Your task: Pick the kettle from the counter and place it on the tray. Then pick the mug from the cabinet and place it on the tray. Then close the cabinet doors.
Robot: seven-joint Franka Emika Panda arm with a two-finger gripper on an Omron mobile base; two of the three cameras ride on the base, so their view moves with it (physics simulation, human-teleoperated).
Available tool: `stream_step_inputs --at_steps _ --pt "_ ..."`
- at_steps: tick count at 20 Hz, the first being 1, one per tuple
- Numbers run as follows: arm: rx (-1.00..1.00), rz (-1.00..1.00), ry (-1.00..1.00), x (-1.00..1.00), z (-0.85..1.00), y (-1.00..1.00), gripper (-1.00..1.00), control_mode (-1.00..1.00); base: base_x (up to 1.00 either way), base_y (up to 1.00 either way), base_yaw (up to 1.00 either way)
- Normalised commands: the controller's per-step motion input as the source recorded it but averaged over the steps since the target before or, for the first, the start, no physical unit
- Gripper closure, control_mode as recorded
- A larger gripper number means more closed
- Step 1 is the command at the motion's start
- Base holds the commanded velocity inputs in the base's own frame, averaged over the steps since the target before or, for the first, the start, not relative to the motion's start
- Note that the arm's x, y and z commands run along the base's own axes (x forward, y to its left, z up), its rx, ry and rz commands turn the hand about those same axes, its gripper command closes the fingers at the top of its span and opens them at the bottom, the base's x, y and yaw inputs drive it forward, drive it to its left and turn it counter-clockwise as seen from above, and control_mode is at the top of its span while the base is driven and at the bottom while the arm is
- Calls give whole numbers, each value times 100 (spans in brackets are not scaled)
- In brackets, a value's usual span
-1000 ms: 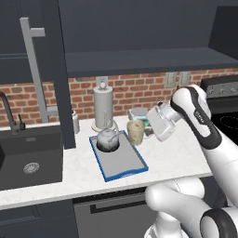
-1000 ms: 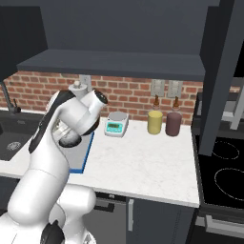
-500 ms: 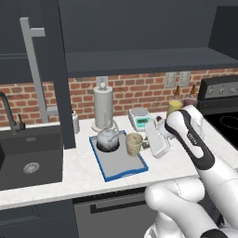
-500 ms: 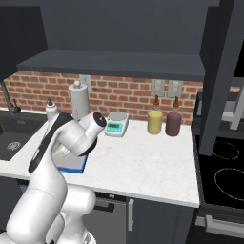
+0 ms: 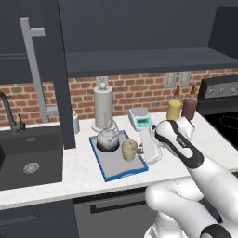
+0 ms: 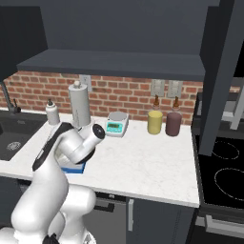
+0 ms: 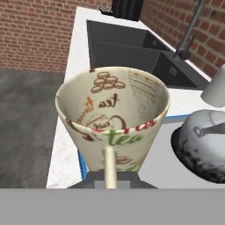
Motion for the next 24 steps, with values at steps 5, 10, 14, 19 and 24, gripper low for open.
stream_step_inputs --at_steps 5,10,14,19,24 --pt "0 0 0 30 -34 14 100 -100 0 0 0" --pt "0 0 0 22 -35 21 100 -100 0 0 0" --pt "0 0 0 10 -39 20 100 -100 0 0 0" --pt "0 0 0 19 -28 14 100 -100 0 0 0" --pt "0 0 0 26 -24 5 100 -100 0 0 0"
